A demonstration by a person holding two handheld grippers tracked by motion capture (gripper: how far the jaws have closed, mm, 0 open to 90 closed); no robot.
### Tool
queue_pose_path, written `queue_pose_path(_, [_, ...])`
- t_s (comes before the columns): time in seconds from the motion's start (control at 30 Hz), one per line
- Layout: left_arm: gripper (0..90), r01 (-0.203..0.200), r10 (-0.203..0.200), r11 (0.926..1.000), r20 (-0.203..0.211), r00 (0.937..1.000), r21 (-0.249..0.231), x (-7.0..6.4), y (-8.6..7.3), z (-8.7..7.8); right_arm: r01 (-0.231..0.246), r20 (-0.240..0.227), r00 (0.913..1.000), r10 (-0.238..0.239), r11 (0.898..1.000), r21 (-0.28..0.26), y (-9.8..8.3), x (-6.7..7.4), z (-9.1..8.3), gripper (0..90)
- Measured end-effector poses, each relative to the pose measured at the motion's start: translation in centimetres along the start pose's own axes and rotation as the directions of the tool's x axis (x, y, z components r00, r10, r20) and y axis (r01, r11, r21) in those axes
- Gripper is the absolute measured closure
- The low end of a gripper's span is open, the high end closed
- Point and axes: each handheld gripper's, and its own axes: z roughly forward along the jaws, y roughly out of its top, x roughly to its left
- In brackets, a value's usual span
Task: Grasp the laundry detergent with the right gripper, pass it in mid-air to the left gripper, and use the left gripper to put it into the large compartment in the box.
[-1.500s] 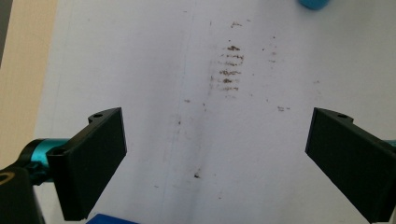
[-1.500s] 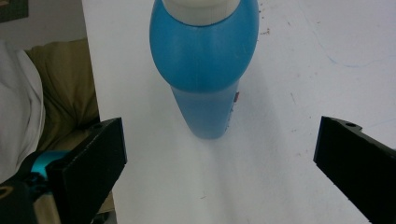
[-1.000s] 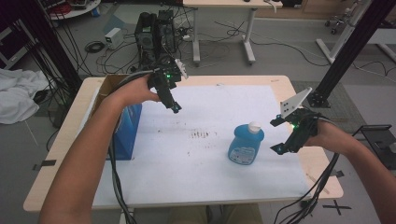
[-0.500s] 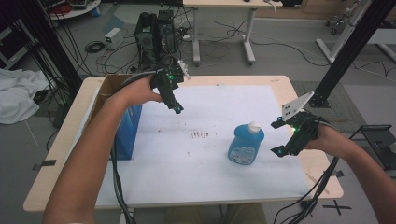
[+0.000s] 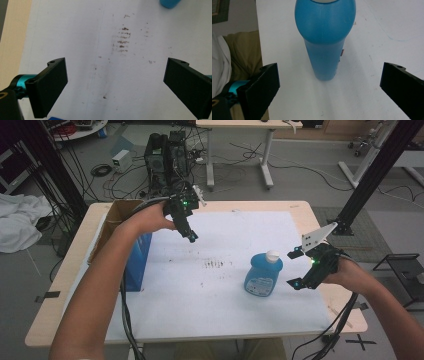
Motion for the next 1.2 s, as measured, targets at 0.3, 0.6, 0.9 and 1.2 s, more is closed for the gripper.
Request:
queue_pose_path(0.3, [5.2, -0.004, 0.004, 0.9999, 0.001, 1.0, 0.009, -0.1, 0.0, 0.1, 0.006, 0.002, 1.0, -0.006, 1.0, -0.03, -0.6, -0.2, 0.7, 1.5])
queue_pose_path(0.6, [5.2, 0.028, -0.028, 0.9994, 0.0, 0.9996, -0.019, -0.2, -0.1, 0.4, -0.022, -0.003, 0.9998, 0.021, 0.997, -0.074, -1.0, -0.2, 1.8, 1.5])
queue_pose_path(0.9, [5.2, -0.003, 0.003, 0.9999, 0.002, 1.0, 0.011, 0.0, 0.0, 0.2, -0.039, -0.009, 0.9992, 0.038, 0.993, -0.11, -1.3, -0.1, 2.5, 1.6])
queue_pose_path(1.2, [5.2, -0.002, 0.002, 1.0, -0.002, 1.0, 0.009, -0.1, -0.1, 0.1, -0.064, -0.01, 0.9979, 0.063, 0.989, -0.134, -1.7, 0.1, 3.5, 1.5])
